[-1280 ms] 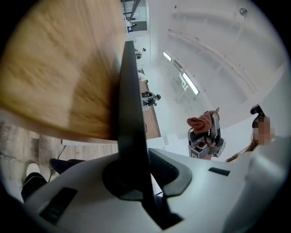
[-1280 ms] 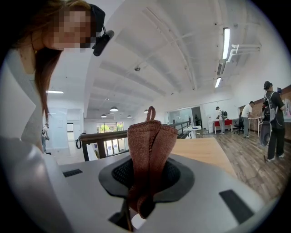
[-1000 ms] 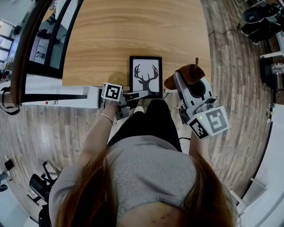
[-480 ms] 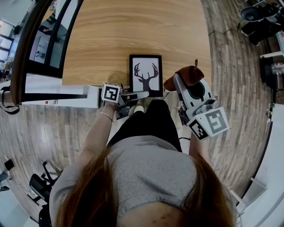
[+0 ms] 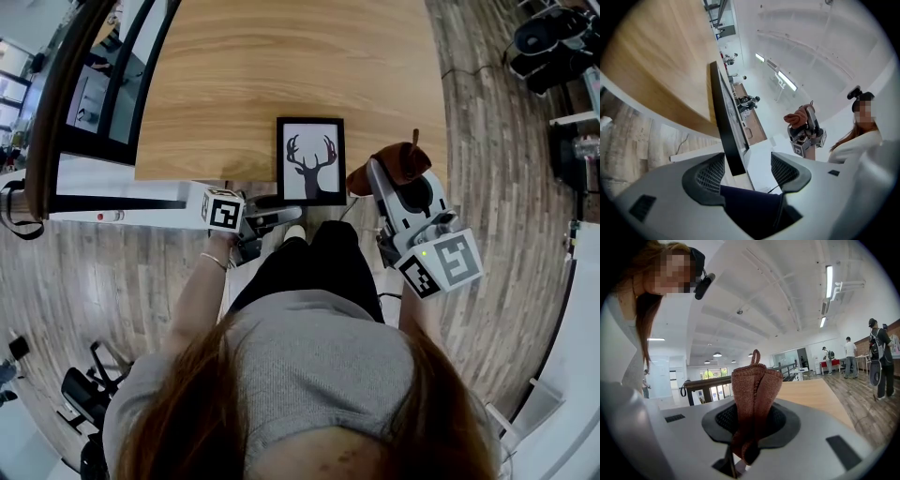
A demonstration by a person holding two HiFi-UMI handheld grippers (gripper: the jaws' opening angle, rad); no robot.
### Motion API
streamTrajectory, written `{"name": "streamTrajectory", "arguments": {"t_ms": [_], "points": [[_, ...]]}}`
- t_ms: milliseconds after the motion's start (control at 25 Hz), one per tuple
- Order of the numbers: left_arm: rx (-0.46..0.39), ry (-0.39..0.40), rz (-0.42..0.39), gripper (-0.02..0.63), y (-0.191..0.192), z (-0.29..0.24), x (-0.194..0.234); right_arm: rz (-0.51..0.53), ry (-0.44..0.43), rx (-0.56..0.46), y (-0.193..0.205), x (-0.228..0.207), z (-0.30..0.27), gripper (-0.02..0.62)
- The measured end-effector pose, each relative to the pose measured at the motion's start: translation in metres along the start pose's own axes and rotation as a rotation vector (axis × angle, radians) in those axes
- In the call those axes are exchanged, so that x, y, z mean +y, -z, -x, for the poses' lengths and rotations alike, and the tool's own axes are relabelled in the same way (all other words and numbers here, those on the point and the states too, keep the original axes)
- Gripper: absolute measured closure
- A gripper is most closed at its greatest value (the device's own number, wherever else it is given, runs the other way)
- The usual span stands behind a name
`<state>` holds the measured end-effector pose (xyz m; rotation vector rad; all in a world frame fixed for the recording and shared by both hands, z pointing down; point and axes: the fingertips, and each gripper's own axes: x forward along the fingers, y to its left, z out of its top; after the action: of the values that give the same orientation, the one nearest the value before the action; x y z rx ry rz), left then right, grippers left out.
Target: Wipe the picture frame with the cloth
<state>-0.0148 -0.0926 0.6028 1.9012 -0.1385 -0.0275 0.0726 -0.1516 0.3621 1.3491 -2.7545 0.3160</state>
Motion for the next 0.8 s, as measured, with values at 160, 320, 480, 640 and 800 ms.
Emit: {"name": "streamTrajectory", "arguments": {"t_ms": [160, 320, 480, 640, 800], "points": [[-0.03, -0.096, -0.08, 0.319, 0.004, 0.03, -0.013, 0.0, 0.0, -0.015, -0.007, 0.004, 0.003, 0.499], [-0.036, -0.211, -0.217, 0.321, 0.004, 0.043, -0.046, 0.021, -0.013, -0.039, -0.017, 0.013, 0.014, 0.499], [-0.085, -0.243, -0.251, 0.322, 0.0, 0.04, -0.047, 0.058, -0.022, -0.044, -0.017, 0.023, 0.02, 0.499], [-0.105, -0.238, -0.148, 0.322, 0.012, 0.033, -0.018, 0.054, -0.054, -0.04, -0.013, 0.037, 0.028, 0.499], [-0.142, -0.243, -0.131, 0.322, 0.01, 0.029, -0.008, 0.045, -0.069, -0.042, -0.012, 0.043, 0.047, 0.499]]}}
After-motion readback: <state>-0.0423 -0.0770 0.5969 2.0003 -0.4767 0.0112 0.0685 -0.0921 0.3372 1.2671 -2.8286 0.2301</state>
